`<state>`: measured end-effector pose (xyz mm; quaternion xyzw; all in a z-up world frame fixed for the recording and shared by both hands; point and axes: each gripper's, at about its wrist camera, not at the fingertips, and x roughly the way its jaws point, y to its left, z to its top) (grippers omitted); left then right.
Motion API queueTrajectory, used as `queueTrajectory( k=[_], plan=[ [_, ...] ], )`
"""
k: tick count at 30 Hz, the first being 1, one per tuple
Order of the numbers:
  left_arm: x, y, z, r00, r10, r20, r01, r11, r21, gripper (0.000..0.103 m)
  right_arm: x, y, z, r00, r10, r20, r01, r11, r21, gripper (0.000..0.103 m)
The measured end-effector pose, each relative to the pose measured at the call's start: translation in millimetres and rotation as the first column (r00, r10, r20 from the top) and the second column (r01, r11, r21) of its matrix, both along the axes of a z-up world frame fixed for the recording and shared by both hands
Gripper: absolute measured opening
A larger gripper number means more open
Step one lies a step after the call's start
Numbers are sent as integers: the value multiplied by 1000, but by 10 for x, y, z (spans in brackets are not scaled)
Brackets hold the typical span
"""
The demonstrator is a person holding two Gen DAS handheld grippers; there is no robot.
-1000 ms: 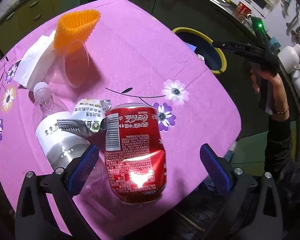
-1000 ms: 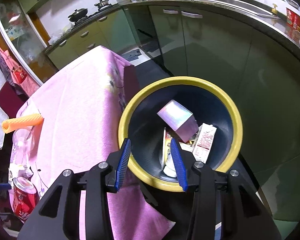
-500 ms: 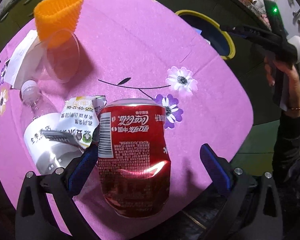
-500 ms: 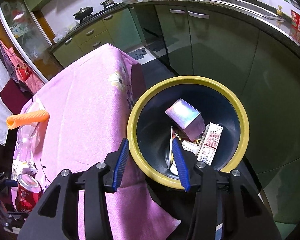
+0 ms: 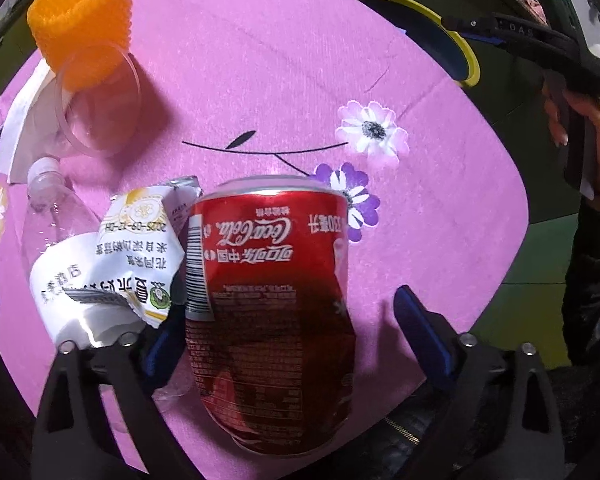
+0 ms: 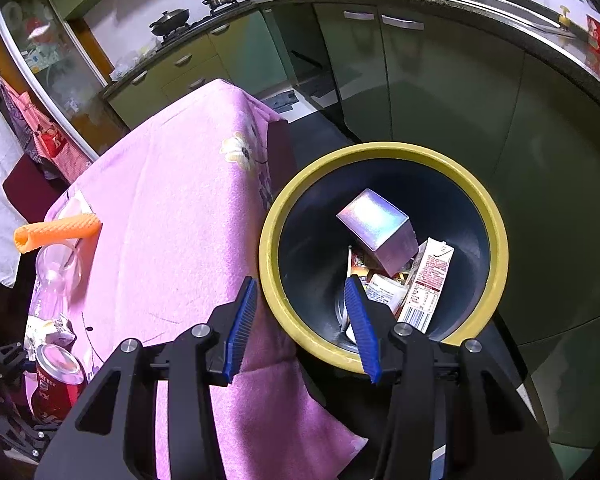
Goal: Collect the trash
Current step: 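Open the right gripper over the bin while the left gripper approaches the red Coca-Cola can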
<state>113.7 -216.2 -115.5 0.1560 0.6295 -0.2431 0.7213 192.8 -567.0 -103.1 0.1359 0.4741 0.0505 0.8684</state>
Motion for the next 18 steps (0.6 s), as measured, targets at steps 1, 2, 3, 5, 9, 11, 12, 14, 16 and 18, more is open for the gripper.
queueTrajectory(
  k=[1,2,3,5,9,11,12,14,16,18],
  plan=[
    [0,-3,6,1000,-2,8,2,1000,6,75,1,5,-4,1000,1,-1,-1,1000,2,46],
    [2,5,13,1000,-4,12,4,1000,10,69,2,10,-7,1000,3,-1,-3,1000,2,46],
    [8,-3,25,1000,-7,6,7,1000,8,69,2,15,-11,1000,5,-3,-5,1000,3,46],
    [-11,-10,29,1000,-20,-4,20,1000,2,69,0,23,-17,1000,7,-5,-7,1000,4,46],
    [-52,-29,57,999,-35,-11,35,999,-7,69,-6,12,-25,1000,7,-6,-7,1000,8,47],
    [-61,-16,146,999,-38,-2,38,999,-33,69,-11,4,-22,1000,7,-5,-7,1000,9,47],
    [-65,5,187,999,-40,5,40,998,-39,69,-13,4,-23,1000,7,-6,-7,1000,9,47],
    [-87,23,298,999,-48,25,49,997,-51,69,-13,1,-23,1000,6,-5,-6,1000,10,47],
    [-119,10,418,997,-66,37,68,995,-67,69,-14,1,-24,1000,7,-5,-7,1000,11,47],
    [-126,2,507,996,-80,37,83,993,-81,69,-19,-3,-26,1000,6,-5,-6,1000,13,47]
  ],
)
